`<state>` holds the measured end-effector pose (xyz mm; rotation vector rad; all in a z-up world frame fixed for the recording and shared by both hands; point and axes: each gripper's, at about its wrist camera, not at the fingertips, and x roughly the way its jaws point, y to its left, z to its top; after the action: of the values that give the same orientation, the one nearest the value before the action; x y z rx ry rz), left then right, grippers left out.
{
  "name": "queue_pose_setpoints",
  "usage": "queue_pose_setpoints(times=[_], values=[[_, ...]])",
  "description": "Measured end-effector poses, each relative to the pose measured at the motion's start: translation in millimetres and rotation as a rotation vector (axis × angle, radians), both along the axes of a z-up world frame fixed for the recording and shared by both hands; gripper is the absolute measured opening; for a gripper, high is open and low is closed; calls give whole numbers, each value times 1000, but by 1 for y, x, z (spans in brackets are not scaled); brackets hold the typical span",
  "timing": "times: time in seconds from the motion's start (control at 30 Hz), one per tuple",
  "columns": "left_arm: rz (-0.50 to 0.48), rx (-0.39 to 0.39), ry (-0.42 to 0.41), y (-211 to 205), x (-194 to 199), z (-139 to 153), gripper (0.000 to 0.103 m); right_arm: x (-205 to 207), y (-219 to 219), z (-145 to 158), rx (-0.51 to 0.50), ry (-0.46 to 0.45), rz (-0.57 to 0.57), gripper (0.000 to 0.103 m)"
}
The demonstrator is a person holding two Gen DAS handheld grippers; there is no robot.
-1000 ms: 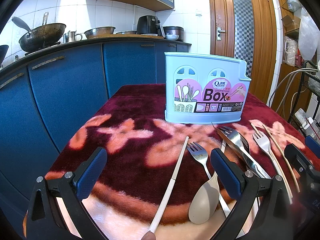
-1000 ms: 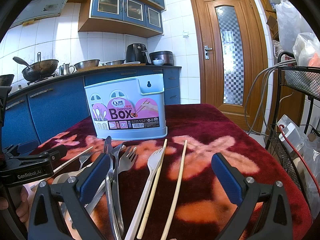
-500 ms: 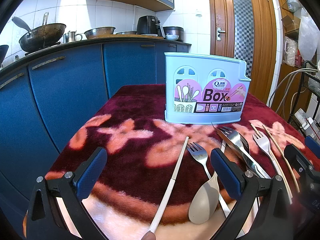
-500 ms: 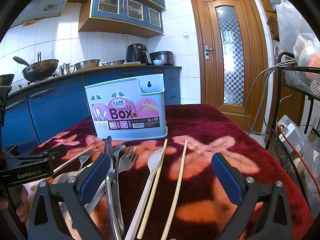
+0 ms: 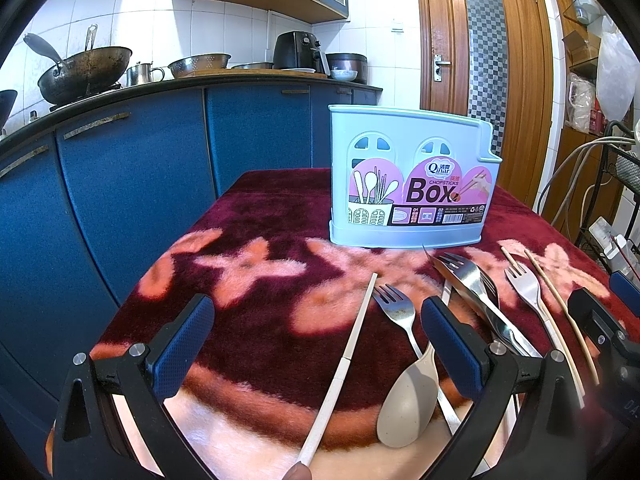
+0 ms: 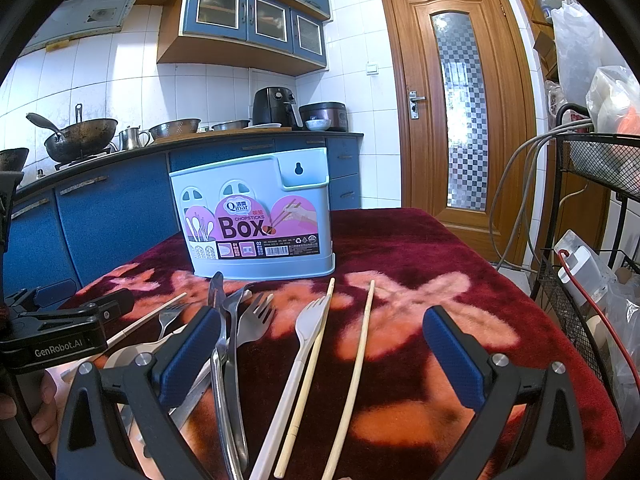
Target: Organize utensils
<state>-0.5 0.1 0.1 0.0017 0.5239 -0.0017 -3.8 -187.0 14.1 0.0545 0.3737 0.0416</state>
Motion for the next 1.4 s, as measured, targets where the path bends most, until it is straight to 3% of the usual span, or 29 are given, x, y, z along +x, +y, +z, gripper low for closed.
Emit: queue_pose_setpoints(times=[1.1,1.4], values=[[-1,2,1,0,0,0,103,1,-1,1,2,2,3,103],[-12,-8,28,-1,6,2,103,5,-4,8,1,68,19,103]])
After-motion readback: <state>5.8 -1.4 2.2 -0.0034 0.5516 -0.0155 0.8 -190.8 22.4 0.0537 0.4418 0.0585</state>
